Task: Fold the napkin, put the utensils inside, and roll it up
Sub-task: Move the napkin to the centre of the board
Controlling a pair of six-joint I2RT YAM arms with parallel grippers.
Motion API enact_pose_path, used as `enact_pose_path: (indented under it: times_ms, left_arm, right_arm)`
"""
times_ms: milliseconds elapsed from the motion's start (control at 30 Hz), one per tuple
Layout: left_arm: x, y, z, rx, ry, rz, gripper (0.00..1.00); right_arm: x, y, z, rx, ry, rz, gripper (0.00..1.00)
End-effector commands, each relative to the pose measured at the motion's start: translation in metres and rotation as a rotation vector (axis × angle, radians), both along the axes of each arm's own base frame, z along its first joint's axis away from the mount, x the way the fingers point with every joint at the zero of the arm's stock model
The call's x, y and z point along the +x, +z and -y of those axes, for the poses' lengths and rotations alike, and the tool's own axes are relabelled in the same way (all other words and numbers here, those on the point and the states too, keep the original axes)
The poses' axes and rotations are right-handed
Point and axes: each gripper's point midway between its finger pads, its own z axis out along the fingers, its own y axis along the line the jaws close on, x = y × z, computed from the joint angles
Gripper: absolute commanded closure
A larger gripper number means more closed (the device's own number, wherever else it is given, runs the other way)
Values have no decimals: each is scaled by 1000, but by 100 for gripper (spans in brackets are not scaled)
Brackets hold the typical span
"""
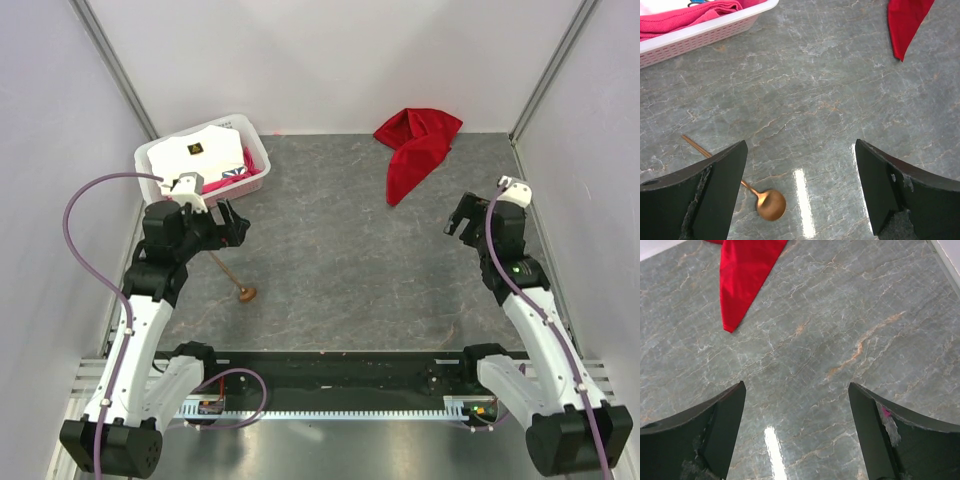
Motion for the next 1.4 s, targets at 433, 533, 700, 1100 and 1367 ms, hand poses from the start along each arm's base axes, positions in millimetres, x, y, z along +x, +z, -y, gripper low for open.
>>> enact_pose_path:
  times_ms: [433, 533, 700, 1100, 1367]
  left_arm:
    - [5, -8, 5, 37, -53, -6, 7]
    - [5, -9, 7, 35, -62, -10, 7]
    - [6, -13, 8, 36, -69, -23, 7]
    - [9, -21, 14, 37, -99, -57, 8]
    - [8, -22, 17, 33, -113, -59, 8]
  right_arm:
    - [116, -26, -108, -118, 261, -200, 7]
    - [145, -44, -122, -148, 261, -248, 7]
    - [188, -82, -137, -171, 241, -320, 9]
    - [232, -153, -129, -287, 138, -448, 20]
    - [232, -176, -122, -270, 142, -501, 43]
